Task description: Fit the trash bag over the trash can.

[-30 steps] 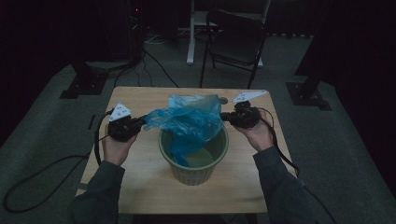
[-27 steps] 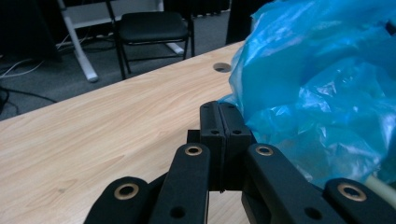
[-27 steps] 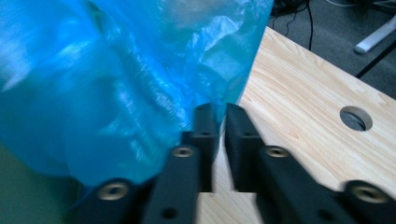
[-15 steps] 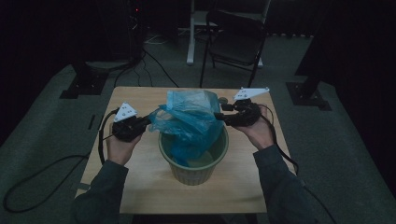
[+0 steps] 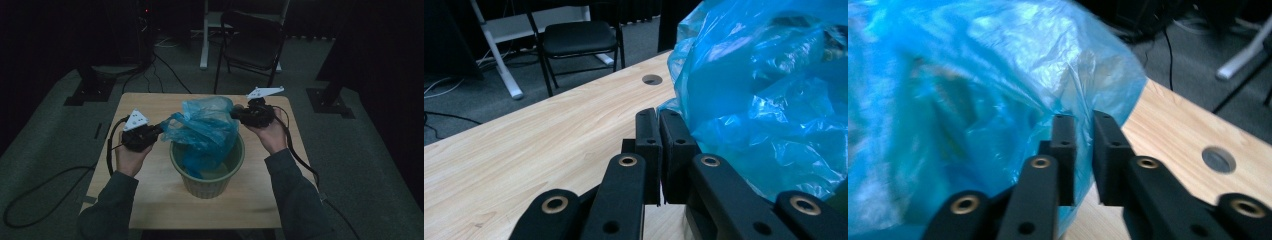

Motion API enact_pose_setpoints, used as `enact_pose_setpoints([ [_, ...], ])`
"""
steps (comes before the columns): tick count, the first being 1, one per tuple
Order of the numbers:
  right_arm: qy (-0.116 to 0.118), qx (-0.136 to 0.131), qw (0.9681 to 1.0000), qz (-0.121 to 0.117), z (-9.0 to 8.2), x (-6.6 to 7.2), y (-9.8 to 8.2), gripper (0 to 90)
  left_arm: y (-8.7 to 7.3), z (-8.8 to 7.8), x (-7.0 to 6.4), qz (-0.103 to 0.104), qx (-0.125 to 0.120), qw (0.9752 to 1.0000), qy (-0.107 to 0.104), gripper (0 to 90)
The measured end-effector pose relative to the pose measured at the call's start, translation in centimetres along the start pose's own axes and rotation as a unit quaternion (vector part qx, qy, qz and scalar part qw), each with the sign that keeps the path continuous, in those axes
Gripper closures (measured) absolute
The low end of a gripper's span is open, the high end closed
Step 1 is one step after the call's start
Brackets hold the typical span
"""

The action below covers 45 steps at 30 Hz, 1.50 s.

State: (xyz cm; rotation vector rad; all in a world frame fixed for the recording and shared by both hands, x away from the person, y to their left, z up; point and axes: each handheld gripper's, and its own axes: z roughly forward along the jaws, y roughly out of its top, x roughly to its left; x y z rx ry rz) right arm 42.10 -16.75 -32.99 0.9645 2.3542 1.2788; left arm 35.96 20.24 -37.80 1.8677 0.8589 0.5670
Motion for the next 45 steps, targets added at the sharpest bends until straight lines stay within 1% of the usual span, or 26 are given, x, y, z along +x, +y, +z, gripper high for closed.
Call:
enact_pose_setpoints([
  [2,-0.009,0.01,0.9998,0.016,0.4,-0.6,-0.1,87.7,-0.1,-0.1,0.1,0.0,0.0,1.0,0.001,88.0],
  [4,-0.018,0.023,0.9992,0.029,0.8,-1.0,-0.4,88.6,-0.3,-0.2,0.2,-0.003,0.001,1.0,0.003,88.1],
  [7,-0.029,0.039,0.998,0.04,1.1,-1.4,-1.0,89.7,-0.7,-0.3,0.4,-0.004,0.004,1.0,0.006,88.1],
  [8,-0.03,0.043,0.9977,0.044,1.2,-1.6,-1.2,89.8,-0.7,-0.4,0.5,-0.005,0.005,0.9999,0.007,88.0],
  [13,-0.037,0.048,0.9964,0.06,1.0,-2.1,-1.8,90.0,-1.0,-0.7,0.8,-0.008,0.007,0.9999,0.013,88.2],
  [16,-0.039,0.048,0.9962,0.061,0.8,-2.2,-1.9,90.0,-1.2,-0.9,0.9,-0.008,0.009,0.9998,0.014,88.0],
  [17,-0.037,0.047,0.9964,0.06,0.7,-2.3,-2.0,90.0,-1.3,-1.0,0.9,-0.008,0.006,0.9999,0.013,87.3],
  [19,-0.032,0.046,0.9969,0.055,0.6,-2.1,-2.0,90.0,-1.2,-1.3,1.1,-0.008,-0.004,0.9999,0.013,80.4],
  [20,-0.031,0.045,0.9972,0.051,0.5,-2.1,-2.0,90.0,-1.2,-1.4,1.1,-0.01,-0.01,0.9998,0.015,78.3],
  [24,-0.026,0.041,0.9979,0.042,0.4,-1.8,-1.9,90.0,-0.9,-2.0,1.4,-0.015,-0.025,0.9994,0.018,72.9],
  [28,-0.016,0.033,0.9988,0.034,0.3,-1.5,-1.7,90.0,-0.9,-2.5,1.6,-0.013,-0.04,0.9991,0.009,69.8],
  [30,-0.01,0.03,0.9992,0.026,0.3,-1.3,-1.6,90.0,-0.8,-2.7,1.6,-0.014,-0.042,0.999,0.006,68.2],
  [32,-0.003,0.027,0.9994,0.021,0.3,-1.1,-1.6,90.0,-0.7,-2.7,1.5,-0.009,-0.044,0.999,0.002,67.4],
  [34,-0.001,0.027,0.9995,0.017,0.3,-0.9,-1.5,90.0,-0.7,-2.7,1.5,-0.006,-0.045,0.999,-0.001,66.1],
  [35,0.0,0.026,0.9996,0.014,0.2,-0.8,-1.4,90.0,-0.5,-2.7,1.4,-0.002,-0.05,0.9987,-0.006,66.1],
  [37,0.005,0.023,0.9997,0.01,0.2,-0.6,-1.2,90.0,-0.4,-2.8,1.3,0.002,-0.052,0.9986,-0.005,64.6],
  [40,0.006,0.023,0.9997,0.004,0.1,-0.4,-1.1,90.0,-0.4,-3.0,1.5,0.001,-0.053,0.9986,0.002,64.2],
  [44,0.005,0.024,0.9997,-0.001,0.0,-0.5,-1.1,90.0,-0.6,-3.6,2.0,-0.008,-0.06,0.9982,0.007,63.6],
  [45,0.005,0.025,0.9997,0.001,-0.1,-0.5,-1.1,90.0,-0.7,-3.8,2.1,-0.009,-0.062,0.998,0.007,63.4],
])
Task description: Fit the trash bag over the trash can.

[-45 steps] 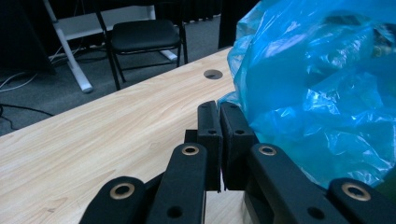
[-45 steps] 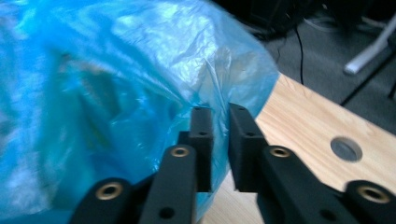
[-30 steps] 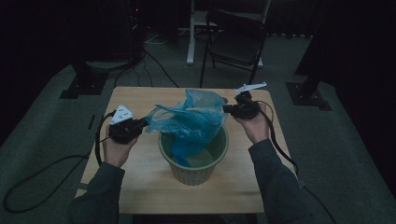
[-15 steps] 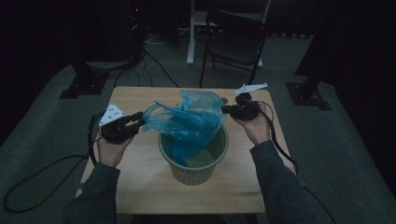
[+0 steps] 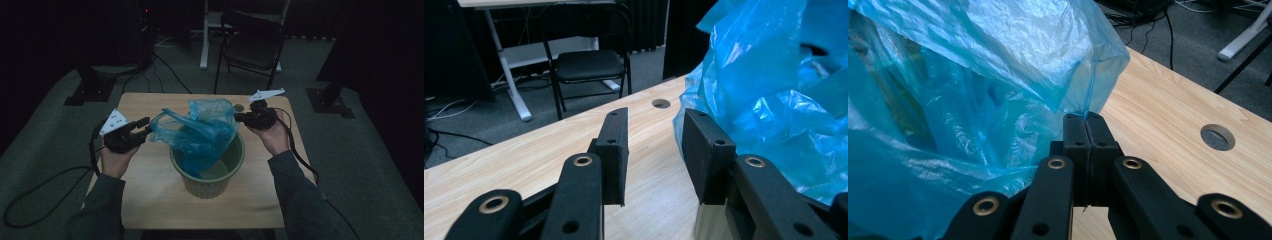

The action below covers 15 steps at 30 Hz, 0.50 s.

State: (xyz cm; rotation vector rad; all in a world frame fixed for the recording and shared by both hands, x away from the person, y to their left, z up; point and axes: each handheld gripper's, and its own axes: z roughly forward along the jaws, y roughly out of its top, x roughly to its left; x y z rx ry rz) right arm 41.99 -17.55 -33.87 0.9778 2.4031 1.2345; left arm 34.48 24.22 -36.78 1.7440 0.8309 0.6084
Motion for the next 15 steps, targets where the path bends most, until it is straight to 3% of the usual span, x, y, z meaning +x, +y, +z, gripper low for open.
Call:
enact_pose_setpoints([
  [8,0.003,-0.001,1.0,0.001,-0.2,-0.5,-0.5,90.0,0.0,-0.6,1.0,-0.01,-0.004,0.9998,0.014,62.9],
  [15,0.013,-0.003,0.9999,-0.01,-0.1,-0.3,-0.4,89.9,0.3,0.9,1.3,-0.007,0.003,0.9999,0.013,62.9],
])
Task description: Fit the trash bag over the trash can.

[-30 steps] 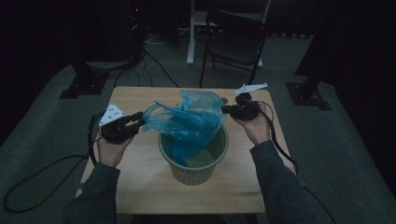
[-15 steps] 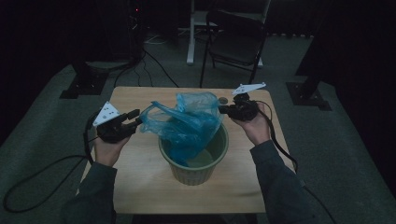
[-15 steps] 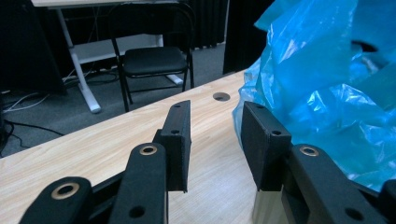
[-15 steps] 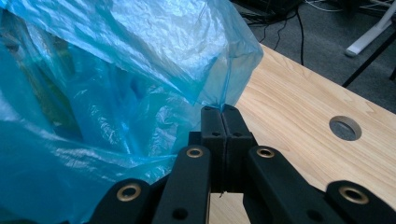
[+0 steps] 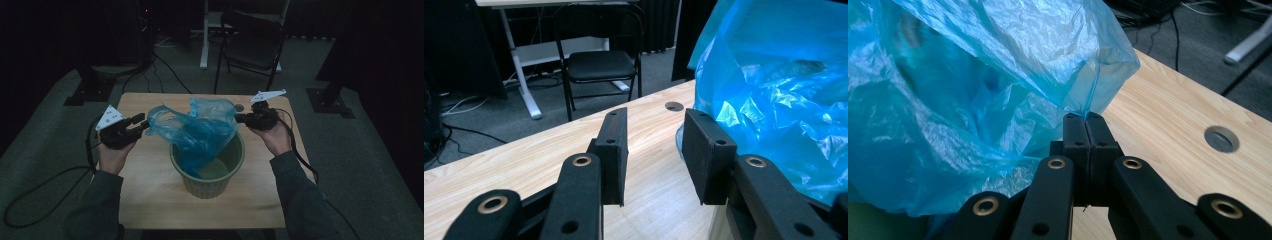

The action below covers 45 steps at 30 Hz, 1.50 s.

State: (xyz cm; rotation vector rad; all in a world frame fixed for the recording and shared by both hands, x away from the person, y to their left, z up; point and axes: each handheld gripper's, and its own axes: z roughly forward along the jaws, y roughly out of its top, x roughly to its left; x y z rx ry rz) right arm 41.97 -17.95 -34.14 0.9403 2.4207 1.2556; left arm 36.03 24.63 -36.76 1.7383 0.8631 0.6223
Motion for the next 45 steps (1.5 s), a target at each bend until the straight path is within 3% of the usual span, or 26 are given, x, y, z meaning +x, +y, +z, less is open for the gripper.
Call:
enact_pose_setpoints([
  [3,0.006,0.0,0.9999,-0.014,0.2,0.4,0.1,89.7,0.0,0.6,-0.3,0.007,0.0,0.9998,-0.016,62.4],
  [9,0.012,0.004,0.9997,-0.02,0.7,0.8,0.3,89.3,0.4,1.7,-0.8,0.019,0.005,0.9987,-0.046,61.5],
  [16,0.015,0.006,0.9996,-0.023,0.8,0.9,0.3,89.1,1.3,2.5,-0.7,0.038,0.007,0.9978,-0.055,61.8],
  [25,0.019,0.006,0.9995,-0.025,0.9,1.0,0.4,89.1,1.7,3.7,-0.4,0.037,0.02,0.9972,-0.062,63.5],
  [28,0.019,0.007,0.9994,-0.027,0.9,1.0,0.4,89.1,1.8,4.3,-0.4,0.032,0.026,0.9954,-0.086,63.4],
  [32,0.02,0.007,0.9994,-0.028,0.9,1.0,0.4,89.1,2.0,4.5,-0.5,0.036,0.03,0.994,-0.099,62.8],
  [43,0.022,0.007,0.9993,-0.031,0.9,1.2,0.5,89.1,3.0,5.2,-0.8,0.047,0.04,0.9924,-0.107,61.9],
  [45,0.023,0.005,0.9993,-0.031,0.8,1.2,0.6,89.1,3.4,5.6,-1.0,0.052,0.044,0.9908,-0.117,61.2],
])
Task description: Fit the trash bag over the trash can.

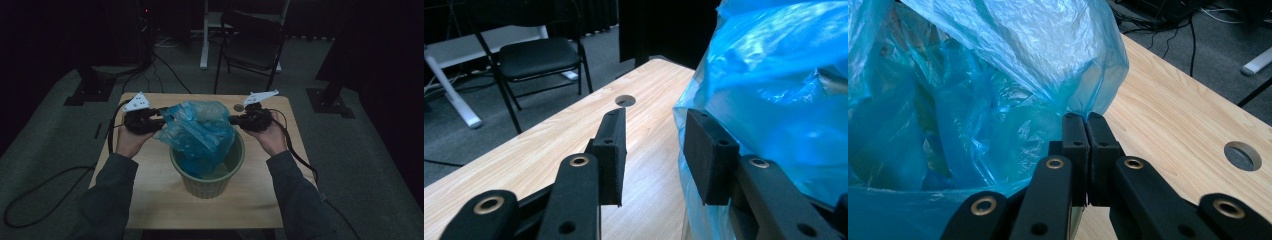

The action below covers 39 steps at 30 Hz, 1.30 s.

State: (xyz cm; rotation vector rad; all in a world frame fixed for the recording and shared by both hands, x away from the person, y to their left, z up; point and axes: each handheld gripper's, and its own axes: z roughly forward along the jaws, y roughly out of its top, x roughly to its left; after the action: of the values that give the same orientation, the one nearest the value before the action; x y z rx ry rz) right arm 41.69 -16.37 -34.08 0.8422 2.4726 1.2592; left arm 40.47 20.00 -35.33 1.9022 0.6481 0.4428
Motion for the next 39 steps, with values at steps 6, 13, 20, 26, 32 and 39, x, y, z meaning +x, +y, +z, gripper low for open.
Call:
enact_pose_setpoints([
  [6,0.001,-0.001,1.0,-0.001,0.0,0.0,0.0,89.2,0.4,0.6,-0.5,0.015,-0.003,0.9991,-0.039,58.8],
  [13,-0.001,-0.001,1.0,0.0,-0.1,-0.1,0.0,89.1,0.3,0.8,-1.0,0.027,-0.004,0.9967,-0.077,56.5],
  [20,-0.008,0.0,1.0,0.005,-0.2,-0.2,0.0,89.1,0.5,0.4,-1.6,0.04,-0.01,0.995,-0.091,55.5],
  [26,-0.008,-0.001,1.0,0.005,-0.2,-0.2,0.0,89.2,0.4,0.5,-1.9,0.049,0.001,0.9936,-0.102,53.7],
  [32,-0.007,0.002,1.0,0.005,0.0,-0.2,0.0,89.1,0.6,2.2,-2.8,0.065,0.042,0.9953,-0.058,62.0],
  [39,-0.013,0.001,0.9999,0.005,-0.2,-0.3,0.0,89.1,0.6,2.9,-2.5,0.05,0.047,0.9974,-0.021,89.8],
])
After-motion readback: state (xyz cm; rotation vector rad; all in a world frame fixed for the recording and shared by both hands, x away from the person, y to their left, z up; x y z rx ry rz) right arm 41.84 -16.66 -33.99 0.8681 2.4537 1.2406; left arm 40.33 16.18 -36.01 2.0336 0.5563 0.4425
